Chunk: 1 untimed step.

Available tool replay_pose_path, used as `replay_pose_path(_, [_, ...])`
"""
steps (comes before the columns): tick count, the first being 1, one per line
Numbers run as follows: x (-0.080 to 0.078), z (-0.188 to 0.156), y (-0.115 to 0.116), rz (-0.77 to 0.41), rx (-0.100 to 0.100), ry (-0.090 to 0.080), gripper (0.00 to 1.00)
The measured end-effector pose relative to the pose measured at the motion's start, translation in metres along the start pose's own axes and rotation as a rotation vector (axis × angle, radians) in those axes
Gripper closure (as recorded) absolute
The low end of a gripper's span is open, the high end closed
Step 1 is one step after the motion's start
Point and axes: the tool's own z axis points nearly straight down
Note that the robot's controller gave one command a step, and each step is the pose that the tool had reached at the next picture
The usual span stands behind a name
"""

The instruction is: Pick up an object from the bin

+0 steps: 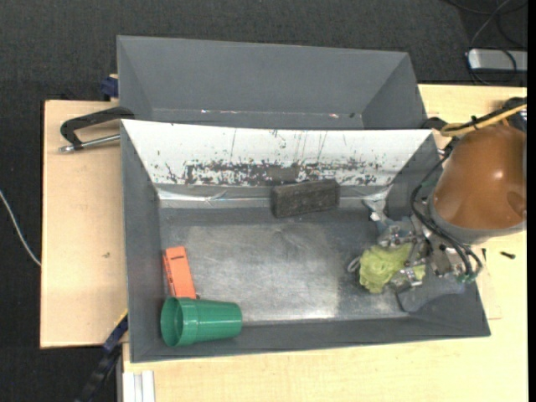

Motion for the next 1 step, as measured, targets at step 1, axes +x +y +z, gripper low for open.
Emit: replay_pose_path(1, [-0.0013,-0.0086,-0.0004,0.000,0.002,-0.004,1.00])
